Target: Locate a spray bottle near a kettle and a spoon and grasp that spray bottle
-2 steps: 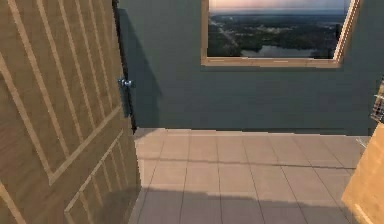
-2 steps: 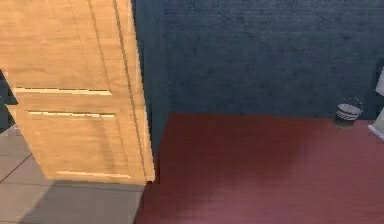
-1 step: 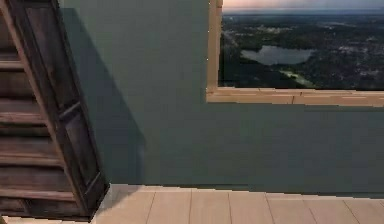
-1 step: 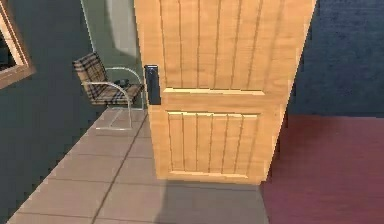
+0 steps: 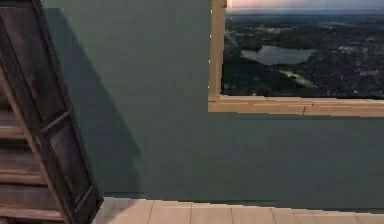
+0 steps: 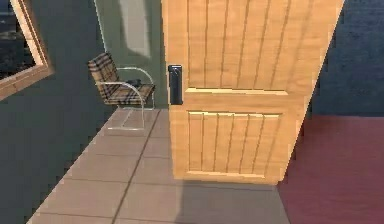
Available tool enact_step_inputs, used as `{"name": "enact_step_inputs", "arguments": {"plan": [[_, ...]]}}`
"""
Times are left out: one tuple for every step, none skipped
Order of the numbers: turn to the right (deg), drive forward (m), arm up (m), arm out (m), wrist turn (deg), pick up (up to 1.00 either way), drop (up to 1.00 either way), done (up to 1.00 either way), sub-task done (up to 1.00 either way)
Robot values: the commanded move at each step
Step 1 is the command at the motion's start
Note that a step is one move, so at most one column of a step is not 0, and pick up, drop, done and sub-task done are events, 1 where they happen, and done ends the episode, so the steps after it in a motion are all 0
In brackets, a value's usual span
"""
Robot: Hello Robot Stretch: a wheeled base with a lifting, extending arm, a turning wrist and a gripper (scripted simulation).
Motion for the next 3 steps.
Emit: {"name": "enact_step_inputs", "arguments": {"plan": [[3.0, 0.0, 0.0, 0.0, 0.0, 0.0, 0.0, 0.0, 0.0], [0.0, 0.7, 0.0, 0.0, 0.0, 0.0, 0.0, 0.0, 0.0], [-45.0, 0.0, 0.0, 0.0, 0.0, 0.0, 0.0, 0.0, 0.0]]}}
